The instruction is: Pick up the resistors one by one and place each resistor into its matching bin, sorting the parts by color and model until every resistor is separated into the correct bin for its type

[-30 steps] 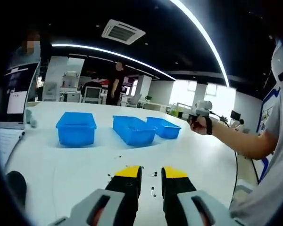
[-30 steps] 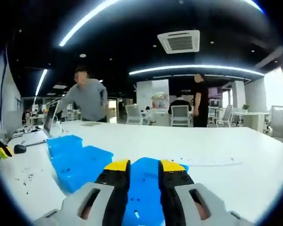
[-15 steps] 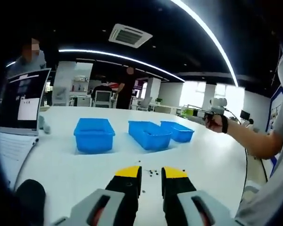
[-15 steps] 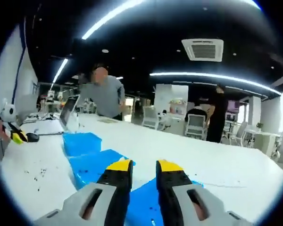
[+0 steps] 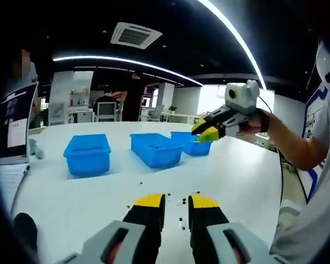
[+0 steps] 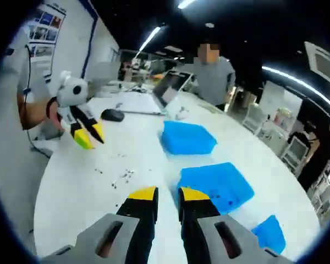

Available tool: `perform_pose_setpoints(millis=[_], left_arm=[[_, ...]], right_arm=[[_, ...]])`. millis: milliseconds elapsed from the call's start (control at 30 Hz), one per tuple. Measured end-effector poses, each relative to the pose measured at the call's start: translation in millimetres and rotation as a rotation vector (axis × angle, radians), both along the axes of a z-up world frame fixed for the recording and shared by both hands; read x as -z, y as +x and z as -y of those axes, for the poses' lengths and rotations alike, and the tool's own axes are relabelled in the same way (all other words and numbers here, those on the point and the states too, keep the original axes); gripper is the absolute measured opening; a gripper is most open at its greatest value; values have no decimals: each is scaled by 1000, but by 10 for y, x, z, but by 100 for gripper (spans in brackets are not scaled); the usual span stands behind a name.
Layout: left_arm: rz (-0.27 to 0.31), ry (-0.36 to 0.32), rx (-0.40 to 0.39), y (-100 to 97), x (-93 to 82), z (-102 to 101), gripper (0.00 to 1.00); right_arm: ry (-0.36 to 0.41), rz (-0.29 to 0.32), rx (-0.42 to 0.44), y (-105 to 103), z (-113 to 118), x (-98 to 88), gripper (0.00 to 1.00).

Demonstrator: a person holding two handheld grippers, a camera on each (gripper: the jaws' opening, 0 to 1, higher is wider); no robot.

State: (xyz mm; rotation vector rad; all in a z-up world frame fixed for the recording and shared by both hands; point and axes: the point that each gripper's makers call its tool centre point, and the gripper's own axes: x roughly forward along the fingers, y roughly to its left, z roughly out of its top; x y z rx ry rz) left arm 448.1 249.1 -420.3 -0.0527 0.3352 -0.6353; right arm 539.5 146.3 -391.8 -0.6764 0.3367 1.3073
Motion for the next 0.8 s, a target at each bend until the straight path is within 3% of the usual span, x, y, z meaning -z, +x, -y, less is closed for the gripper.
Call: perform_pose_setpoints(millis=[167, 267, 333, 567, 667, 800], left_arm=[[-1, -6, -7, -32, -14, -19, 20], [-2, -4, -4, -61, -7, -37, 20], [-3, -4, -10, -82, 3, -58, 20], [-19, -19, -21, -154, 62, -93, 20], [-21, -14, -19, -175, 80, -108, 20], [-21, -19, -26, -170, 70, -129, 20]], right_arm=[[-130, -63, -84, -264, -125, 288, 15], [-208, -157, -88, -415, -146, 514, 15], [-252, -185, -95, -483, -147, 632, 15], [-329, -184, -94, -544, -163, 844, 14], [-382, -171, -99, -539, -110, 938, 6], [-364, -178, -99, -513, -112, 904, 6]])
